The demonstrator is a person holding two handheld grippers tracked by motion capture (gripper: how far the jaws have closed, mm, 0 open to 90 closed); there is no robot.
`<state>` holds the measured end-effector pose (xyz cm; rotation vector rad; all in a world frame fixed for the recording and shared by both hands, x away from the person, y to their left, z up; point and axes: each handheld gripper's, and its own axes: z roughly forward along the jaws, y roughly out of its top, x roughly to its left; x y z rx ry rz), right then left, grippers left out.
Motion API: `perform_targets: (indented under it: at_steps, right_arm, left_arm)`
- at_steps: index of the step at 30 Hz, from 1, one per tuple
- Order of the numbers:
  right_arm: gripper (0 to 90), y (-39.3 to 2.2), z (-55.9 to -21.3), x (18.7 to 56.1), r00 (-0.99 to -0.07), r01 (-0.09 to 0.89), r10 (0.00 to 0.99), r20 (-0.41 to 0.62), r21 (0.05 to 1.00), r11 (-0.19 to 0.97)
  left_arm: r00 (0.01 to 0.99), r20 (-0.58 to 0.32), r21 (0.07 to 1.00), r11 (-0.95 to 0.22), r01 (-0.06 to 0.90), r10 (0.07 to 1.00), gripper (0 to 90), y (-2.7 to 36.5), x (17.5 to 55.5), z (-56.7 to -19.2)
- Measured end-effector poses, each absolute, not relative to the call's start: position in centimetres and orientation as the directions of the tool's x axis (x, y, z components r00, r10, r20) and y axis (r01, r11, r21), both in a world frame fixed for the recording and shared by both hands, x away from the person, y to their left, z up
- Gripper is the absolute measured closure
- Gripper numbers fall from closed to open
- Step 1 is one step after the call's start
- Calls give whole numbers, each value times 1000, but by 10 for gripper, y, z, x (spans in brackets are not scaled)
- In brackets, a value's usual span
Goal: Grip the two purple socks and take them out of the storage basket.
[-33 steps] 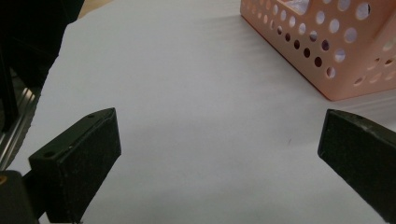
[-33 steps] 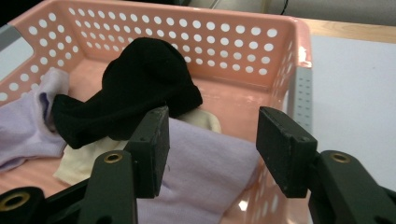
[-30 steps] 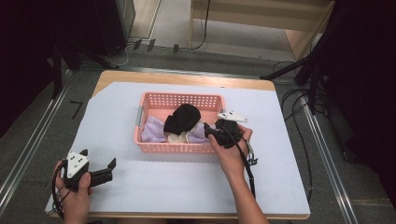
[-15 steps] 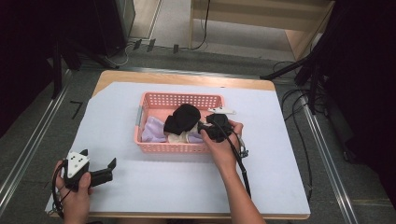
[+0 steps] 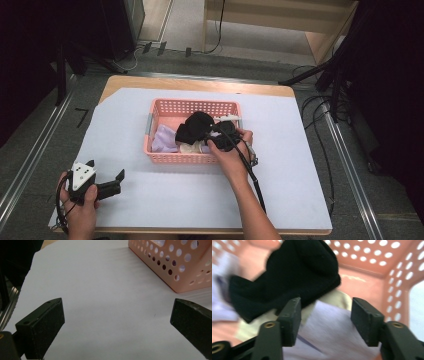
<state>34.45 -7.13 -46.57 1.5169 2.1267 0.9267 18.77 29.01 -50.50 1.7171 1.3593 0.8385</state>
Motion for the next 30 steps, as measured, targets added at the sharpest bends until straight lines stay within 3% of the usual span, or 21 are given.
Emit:
perform_targets:
  at_steps: [3, 8, 9, 17, 30]
  right_arm:
    - [558, -71, -467, 345, -337, 694, 941, 28, 683, 228]
    - [866, -81, -464, 343, -318, 691, 946, 65, 700, 183]
    - [883, -84, -463, 342, -314, 688, 946, 83, 706, 167]
    - [899, -99, -449, 332, -310, 581, 944, 111, 808, 96]
    - [899, -113, -432, 318, -363, 271, 928, 87, 963, 15]
  left_arm:
    - [213, 28, 876, -126, 466, 977, 2, 290, 188, -505]
    - [214, 27, 875, -126, 467, 977, 1, 290, 188, -505]
    - [213, 28, 873, -128, 471, 977, 1, 290, 188, -505]
    - [213, 28, 873, -128, 470, 977, 1, 290, 188, -505]
    - [214, 27, 873, -127, 471, 977, 2, 290, 188, -505]
